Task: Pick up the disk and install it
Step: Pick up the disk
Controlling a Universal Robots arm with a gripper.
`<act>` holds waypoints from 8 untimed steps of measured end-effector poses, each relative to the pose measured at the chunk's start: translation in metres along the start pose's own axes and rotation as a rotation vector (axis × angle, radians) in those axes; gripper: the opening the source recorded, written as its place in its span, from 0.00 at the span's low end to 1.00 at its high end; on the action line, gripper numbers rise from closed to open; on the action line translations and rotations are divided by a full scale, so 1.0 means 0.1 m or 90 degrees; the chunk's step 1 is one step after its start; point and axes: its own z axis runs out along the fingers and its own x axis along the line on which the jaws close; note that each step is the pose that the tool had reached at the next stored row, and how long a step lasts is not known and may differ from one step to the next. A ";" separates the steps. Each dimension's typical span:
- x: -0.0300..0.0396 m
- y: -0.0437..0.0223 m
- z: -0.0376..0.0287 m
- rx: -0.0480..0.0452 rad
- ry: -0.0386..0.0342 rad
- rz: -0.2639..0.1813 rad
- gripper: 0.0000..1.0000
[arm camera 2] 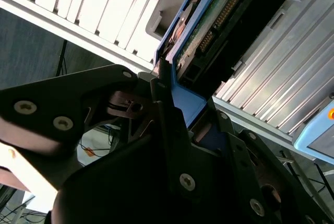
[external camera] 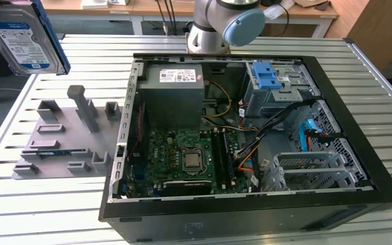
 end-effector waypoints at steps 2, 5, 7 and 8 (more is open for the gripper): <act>0.000 0.000 -0.015 0.0000 0.0000 0.000 0.36; 0.000 0.000 -0.035 0.0000 0.0000 0.000 0.36; 0.001 0.000 -0.048 0.0000 0.0000 0.000 0.36; 0.001 0.000 -0.055 0.0000 0.0000 0.000 0.36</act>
